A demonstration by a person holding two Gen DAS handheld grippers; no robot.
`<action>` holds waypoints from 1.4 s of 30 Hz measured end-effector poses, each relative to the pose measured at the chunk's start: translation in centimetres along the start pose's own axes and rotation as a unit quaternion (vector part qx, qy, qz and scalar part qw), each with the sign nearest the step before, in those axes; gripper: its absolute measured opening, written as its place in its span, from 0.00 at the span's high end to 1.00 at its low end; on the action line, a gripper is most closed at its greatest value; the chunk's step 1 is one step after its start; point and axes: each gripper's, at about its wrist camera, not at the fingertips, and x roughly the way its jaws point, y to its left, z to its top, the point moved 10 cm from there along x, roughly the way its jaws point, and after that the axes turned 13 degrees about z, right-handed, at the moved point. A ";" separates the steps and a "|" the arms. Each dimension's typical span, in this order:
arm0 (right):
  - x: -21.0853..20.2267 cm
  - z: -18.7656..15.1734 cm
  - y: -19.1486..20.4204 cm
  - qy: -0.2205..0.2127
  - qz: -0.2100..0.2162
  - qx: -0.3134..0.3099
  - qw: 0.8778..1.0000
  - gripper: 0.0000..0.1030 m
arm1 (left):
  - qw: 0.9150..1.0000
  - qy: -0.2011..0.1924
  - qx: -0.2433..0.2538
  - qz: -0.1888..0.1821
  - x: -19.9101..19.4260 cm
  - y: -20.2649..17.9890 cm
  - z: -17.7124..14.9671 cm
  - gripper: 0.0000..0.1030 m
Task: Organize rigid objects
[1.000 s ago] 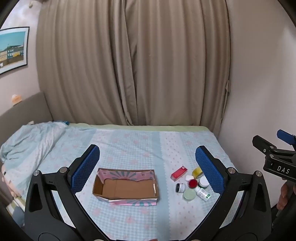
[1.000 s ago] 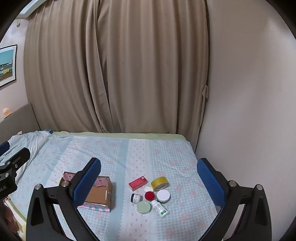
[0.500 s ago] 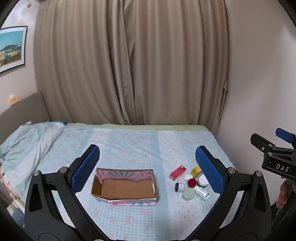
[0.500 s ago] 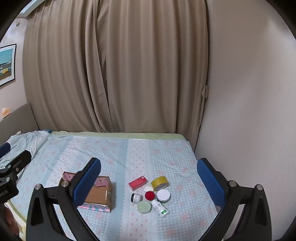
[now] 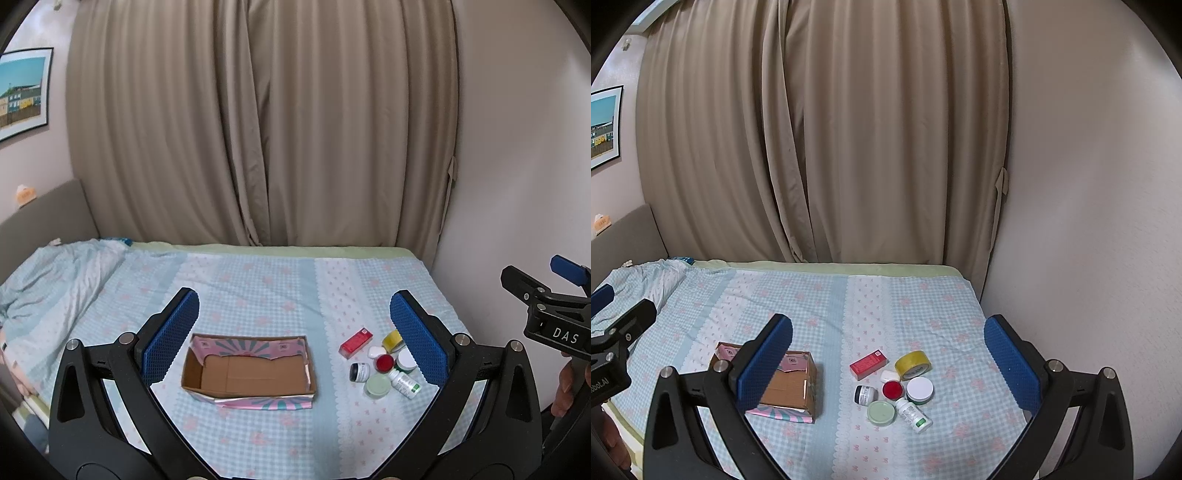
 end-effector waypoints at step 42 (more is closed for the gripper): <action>0.3 0.0 0.1 0.004 0.000 0.000 1.000 0.00 | 1.000 0.005 -0.010 -0.021 0.8 0.9 0.4 0.01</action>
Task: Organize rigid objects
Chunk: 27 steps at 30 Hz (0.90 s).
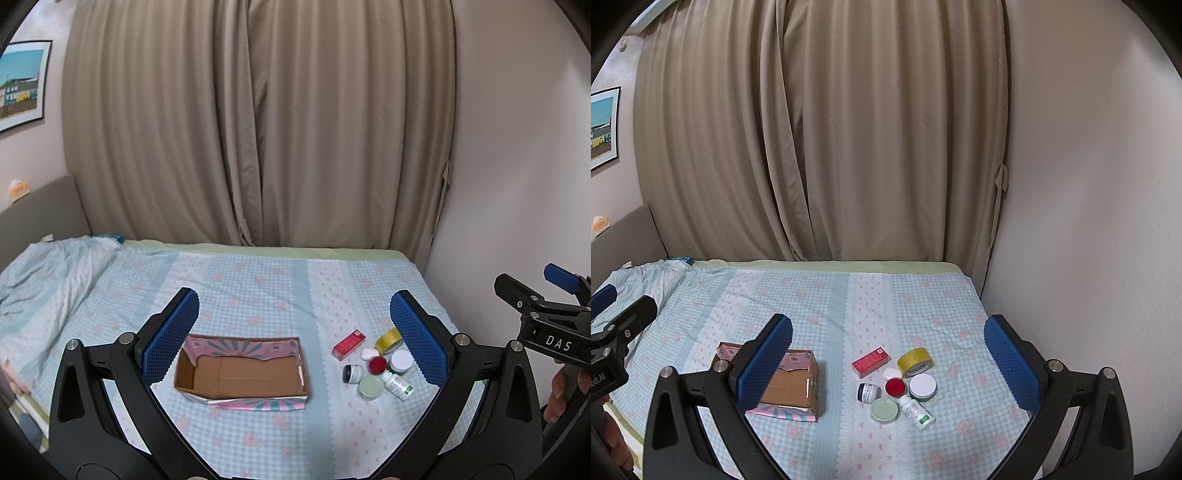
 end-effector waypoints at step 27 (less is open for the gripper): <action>2.0 -1.0 0.4 0.015 0.001 0.029 0.999 0.00 | 0.998 0.035 0.049 -0.036 5.0 -0.9 0.5 0.00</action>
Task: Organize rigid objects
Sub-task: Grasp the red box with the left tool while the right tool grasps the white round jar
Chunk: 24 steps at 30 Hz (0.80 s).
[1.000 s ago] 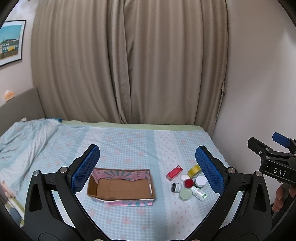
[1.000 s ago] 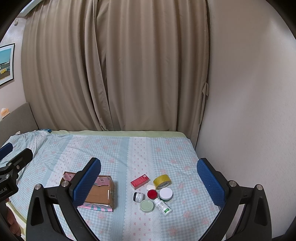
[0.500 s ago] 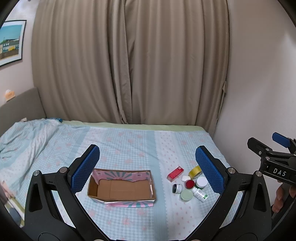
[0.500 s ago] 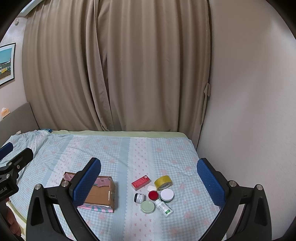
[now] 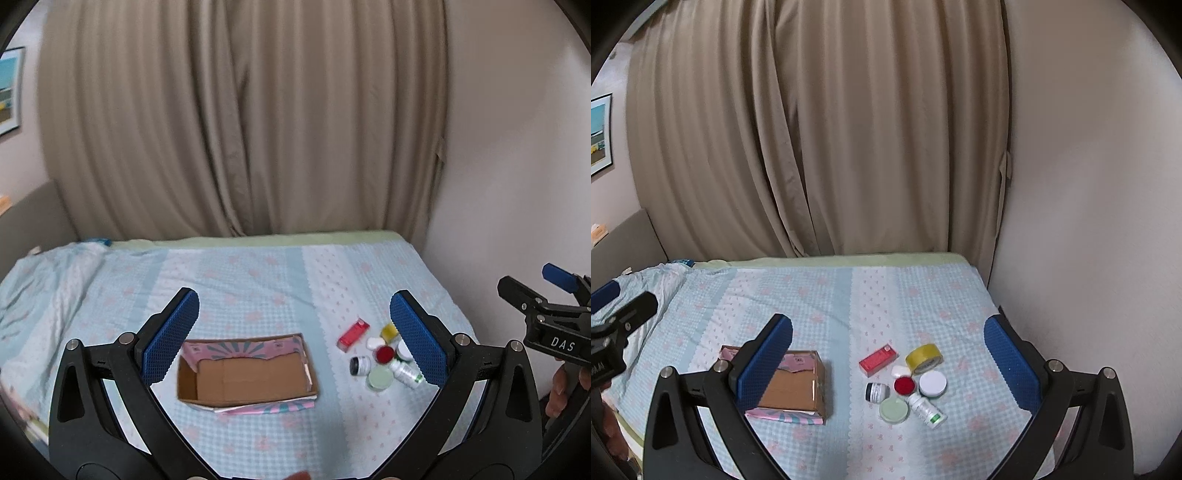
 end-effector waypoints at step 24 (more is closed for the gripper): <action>17.8 -15.1 -15.9 0.155 -0.120 0.213 0.957 0.00 | 0.934 0.224 0.218 -0.172 32.1 -21.4 -13.0 0.01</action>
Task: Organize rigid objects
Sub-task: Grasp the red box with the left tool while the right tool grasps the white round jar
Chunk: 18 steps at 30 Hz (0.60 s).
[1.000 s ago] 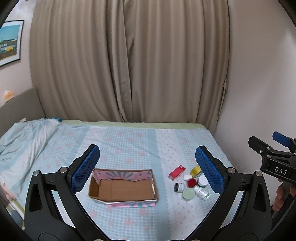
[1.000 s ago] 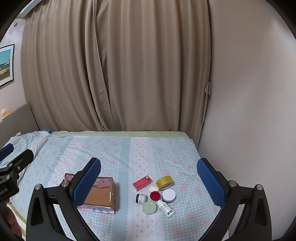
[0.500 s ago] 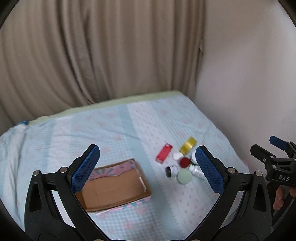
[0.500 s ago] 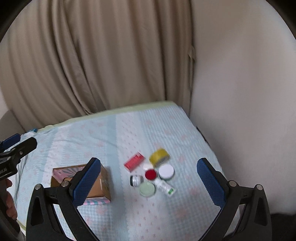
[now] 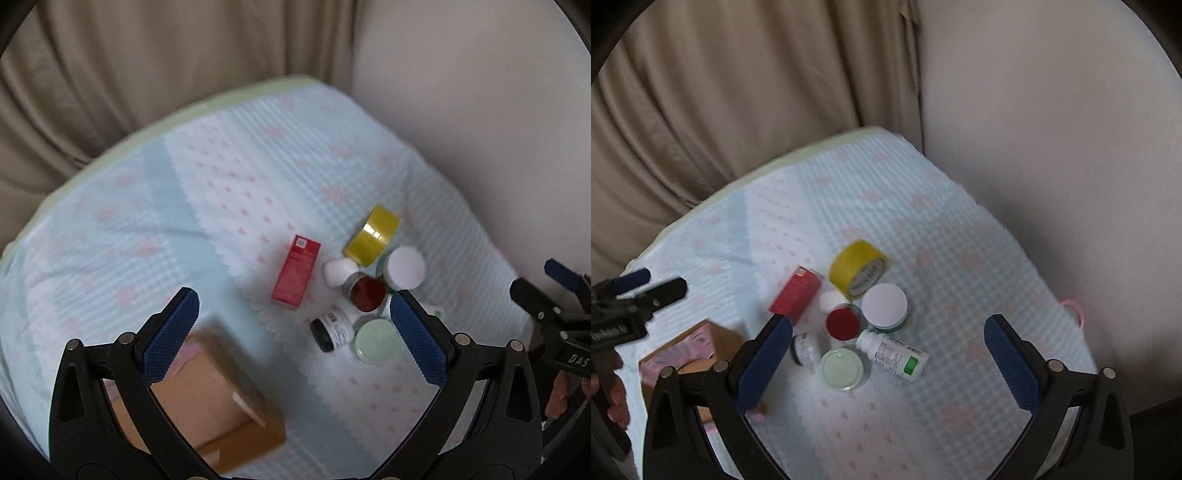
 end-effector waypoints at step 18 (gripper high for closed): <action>22.0 -3.6 -5.3 0.156 -0.050 0.109 0.981 0.05 | 0.982 0.148 0.120 0.002 22.0 -6.0 -3.7 0.28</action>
